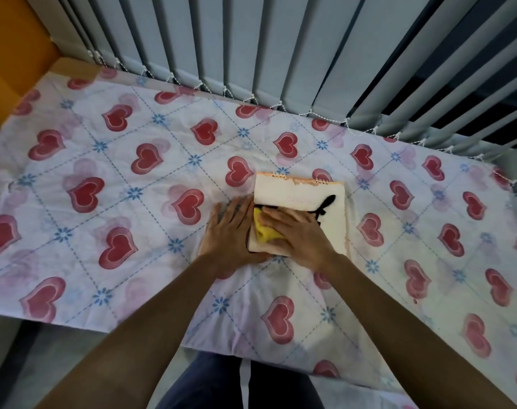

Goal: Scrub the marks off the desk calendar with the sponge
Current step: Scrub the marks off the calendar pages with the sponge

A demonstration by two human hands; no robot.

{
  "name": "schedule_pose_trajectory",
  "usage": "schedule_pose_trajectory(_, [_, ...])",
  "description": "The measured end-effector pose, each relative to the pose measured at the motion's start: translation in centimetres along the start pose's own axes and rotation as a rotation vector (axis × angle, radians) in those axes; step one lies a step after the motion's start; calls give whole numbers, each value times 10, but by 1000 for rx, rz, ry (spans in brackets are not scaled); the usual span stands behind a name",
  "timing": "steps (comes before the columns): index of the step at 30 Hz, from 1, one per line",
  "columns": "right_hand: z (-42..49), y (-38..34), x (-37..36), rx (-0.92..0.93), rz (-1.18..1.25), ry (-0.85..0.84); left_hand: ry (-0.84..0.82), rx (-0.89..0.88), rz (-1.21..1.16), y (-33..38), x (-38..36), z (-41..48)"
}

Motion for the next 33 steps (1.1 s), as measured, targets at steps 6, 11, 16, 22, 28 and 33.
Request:
schedule_pose_trajectory(6, [-62,45,9,8,18,-76,-44,-31,28,-2,3,3])
schedule_pose_trajectory(11, [-50,23,14,-46,4,-27,-95,-22,64,-3,3,5])
schedule_pose_trajectory(16, [-36,-7,6,58,16,-54,-157,-38,89,-3,7,5])
schedule_pose_trajectory(22, [-112,56,19,-170,18,-32,-197,-31,76,1,15,3])
schedule_pose_trajectory(28, [-122,58,20,-220,79,108,17,-131,30,65,15,8])
schedule_pose_trajectory(33, [-122,60,19,-255,40,56,-69,-45,54,79,-12,18])
Point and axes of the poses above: each hand's wrist, its own z-axis towards the middle knuckle, its own x-axis out of the back of the hand, y = z × x, the point moved 4 cm from there along z, towards the middle knuckle, and after that the axes turned 3 degrees about -z, right-handed, at the moved point
